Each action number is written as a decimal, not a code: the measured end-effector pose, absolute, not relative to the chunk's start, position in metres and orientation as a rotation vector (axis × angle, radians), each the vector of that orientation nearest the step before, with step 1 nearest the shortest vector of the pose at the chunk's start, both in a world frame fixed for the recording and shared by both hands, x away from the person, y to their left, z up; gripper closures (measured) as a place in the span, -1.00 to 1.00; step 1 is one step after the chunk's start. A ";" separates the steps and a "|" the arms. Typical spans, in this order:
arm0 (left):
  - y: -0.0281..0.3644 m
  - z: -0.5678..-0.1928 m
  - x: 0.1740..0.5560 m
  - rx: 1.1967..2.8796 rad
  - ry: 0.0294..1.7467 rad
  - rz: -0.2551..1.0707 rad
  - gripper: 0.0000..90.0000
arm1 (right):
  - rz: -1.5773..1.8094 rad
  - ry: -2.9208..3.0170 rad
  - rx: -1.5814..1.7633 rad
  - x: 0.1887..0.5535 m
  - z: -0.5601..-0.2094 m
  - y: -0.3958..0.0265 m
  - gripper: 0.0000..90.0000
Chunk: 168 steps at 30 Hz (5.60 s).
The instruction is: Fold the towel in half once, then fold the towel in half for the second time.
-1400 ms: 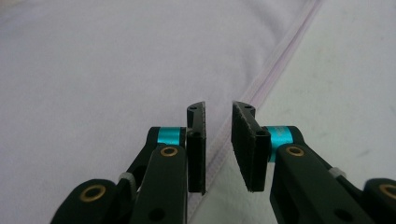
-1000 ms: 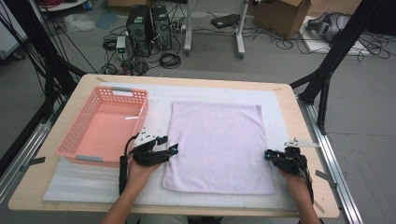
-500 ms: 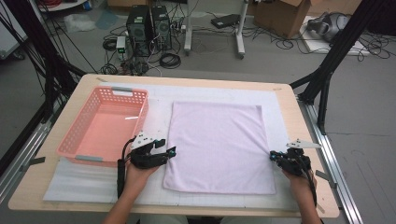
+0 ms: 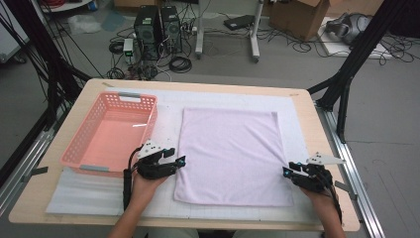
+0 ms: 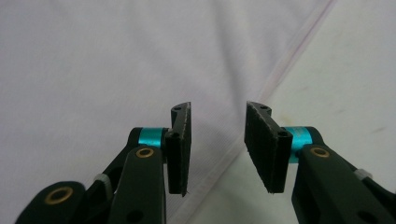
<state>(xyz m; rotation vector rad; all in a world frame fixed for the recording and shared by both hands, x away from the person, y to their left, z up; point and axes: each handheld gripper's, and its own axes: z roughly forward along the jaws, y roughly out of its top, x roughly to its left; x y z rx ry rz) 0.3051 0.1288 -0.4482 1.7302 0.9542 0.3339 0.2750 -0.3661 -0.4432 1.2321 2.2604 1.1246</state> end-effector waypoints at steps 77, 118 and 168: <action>0.102 -0.436 0.374 1.713 1.007 0.278 -0.50 | 1.247 2.073 1.285 0.305 -0.432 -0.375 -0.54; 0.084 -0.450 0.463 1.932 1.244 0.511 -0.12 | 0.949 2.035 1.559 0.444 -0.444 -0.345 0.05; 0.112 -0.418 0.341 1.722 1.024 0.309 0.88 | 1.330 2.035 1.384 0.330 -0.404 -0.367 0.89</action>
